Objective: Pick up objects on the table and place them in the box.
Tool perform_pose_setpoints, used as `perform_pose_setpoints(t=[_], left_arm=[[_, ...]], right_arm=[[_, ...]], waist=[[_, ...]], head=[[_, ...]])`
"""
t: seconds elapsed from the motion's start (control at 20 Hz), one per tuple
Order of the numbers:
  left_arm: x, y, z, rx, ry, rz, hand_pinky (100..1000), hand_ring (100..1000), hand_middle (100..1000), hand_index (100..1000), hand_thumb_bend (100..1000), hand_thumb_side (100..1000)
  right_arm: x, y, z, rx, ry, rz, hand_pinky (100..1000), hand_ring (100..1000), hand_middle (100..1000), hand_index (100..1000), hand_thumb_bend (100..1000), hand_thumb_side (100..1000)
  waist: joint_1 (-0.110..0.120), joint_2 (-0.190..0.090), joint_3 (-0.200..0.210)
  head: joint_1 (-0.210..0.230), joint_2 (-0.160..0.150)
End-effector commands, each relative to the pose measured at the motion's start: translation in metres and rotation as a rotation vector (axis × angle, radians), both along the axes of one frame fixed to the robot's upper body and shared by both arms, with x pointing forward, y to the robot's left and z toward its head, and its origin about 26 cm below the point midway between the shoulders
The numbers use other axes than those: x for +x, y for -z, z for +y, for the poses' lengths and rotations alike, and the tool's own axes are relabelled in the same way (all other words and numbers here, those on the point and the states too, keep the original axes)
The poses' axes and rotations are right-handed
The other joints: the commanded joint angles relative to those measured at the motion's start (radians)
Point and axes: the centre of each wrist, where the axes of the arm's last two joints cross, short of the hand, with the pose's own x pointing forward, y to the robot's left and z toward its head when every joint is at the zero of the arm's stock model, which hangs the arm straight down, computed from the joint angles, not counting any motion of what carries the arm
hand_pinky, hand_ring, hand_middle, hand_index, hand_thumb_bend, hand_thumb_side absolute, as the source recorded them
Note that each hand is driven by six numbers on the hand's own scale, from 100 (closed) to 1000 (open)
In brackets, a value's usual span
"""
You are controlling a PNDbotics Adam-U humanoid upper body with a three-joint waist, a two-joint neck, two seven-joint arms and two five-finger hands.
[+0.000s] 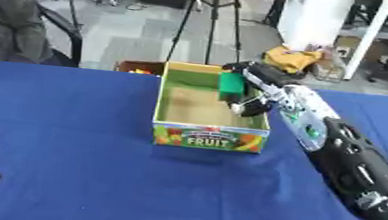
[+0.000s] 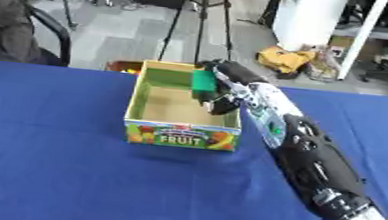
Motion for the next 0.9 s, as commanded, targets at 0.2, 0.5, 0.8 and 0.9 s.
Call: perform_pose_setpoints(t=[0.2,0.5,0.8,0.9], left_arm=[[-0.002,-0.010,-0.001,0.010,0.023,-0.040,663,848,568,762,657,832],[-0.001,-0.011,-0.002,0.010,0.024,-0.040,663,849,568,762,660,832],[0.000,-0.011,-0.002,0.009,0.019,-0.036,663,849,568,762,665,833],[0.000,-0.011,-0.001,0.009,0.013,-0.032,663,850,568,762,665,836]], right_arm=[[0.005,0.003,-0.018,-0.017,0.024,-0.031,865,896,864,991,197,667],[0.004,-0.002,-0.014,-0.038,-0.016,-0.062,897,942,926,991,331,745],[-0.001,-0.018,0.001,0.015,-0.094,-0.164,813,850,806,953,100,498],[-0.006,-0.028,0.014,0.044,-0.153,-0.202,802,838,792,947,100,451]], waist=[[0.010,-0.012,0.010],[0.002,-0.008,-0.002],[-0.001,-0.008,-0.064],[0.001,-0.009,-0.099]], head=[[-0.033,-0.016],[-0.033,-0.017],[-0.023,-0.017],[-0.012,-0.011]])
